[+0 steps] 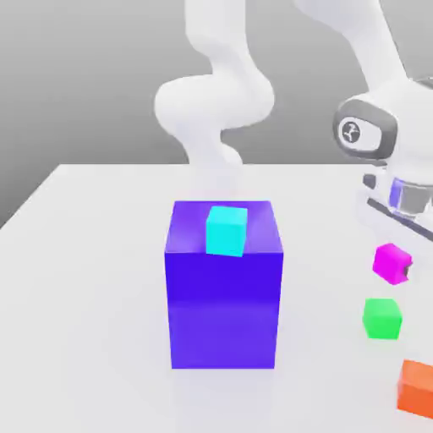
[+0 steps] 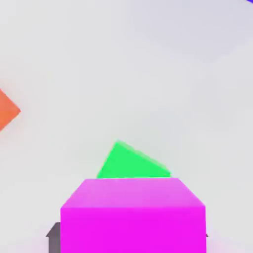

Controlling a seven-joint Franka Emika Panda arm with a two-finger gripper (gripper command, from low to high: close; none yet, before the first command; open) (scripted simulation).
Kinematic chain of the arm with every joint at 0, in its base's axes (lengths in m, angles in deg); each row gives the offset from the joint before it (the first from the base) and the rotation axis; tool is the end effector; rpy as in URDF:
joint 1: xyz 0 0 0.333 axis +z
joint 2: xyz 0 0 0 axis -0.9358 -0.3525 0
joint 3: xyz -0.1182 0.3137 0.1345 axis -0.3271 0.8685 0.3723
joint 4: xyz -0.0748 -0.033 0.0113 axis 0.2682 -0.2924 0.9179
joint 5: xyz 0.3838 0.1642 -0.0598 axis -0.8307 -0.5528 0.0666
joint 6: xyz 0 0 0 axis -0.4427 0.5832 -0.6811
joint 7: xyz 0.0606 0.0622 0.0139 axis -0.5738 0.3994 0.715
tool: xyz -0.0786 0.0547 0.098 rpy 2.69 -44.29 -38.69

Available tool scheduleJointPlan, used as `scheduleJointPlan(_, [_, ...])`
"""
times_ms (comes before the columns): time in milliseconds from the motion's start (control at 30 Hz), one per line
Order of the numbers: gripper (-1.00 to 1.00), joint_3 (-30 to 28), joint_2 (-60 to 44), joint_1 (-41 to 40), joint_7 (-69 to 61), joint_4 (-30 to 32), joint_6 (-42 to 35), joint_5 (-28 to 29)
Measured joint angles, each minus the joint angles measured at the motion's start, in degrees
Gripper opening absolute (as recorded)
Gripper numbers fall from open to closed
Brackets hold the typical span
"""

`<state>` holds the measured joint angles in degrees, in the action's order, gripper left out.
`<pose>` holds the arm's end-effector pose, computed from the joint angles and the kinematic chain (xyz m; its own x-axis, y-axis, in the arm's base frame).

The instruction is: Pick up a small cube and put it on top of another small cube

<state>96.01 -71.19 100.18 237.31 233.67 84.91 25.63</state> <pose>0.2973 0.3042 0.2033 -0.3529 -0.9357 -0.0014 -0.9357 0.3529 0.0010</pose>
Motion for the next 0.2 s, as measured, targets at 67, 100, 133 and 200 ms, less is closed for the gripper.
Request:
scheduleJointPlan(67, [-1.0, -1.25, -4.03, 0.37, 2.32, -0.15, 3.79, 3.12])
scheduleJointPlan(100, [1.0, -2.18, -5.81, 0.95, 3.37, -0.24, 5.43, 4.53])
scheduleJointPlan(133, [1.0, -2.18, -5.81, 0.95, 3.37, -0.24, 5.44, 4.53])
scheduleJointPlan(200, [1.0, -2.18, -5.81, 0.95, 3.37, -0.24, 5.44, 4.53])
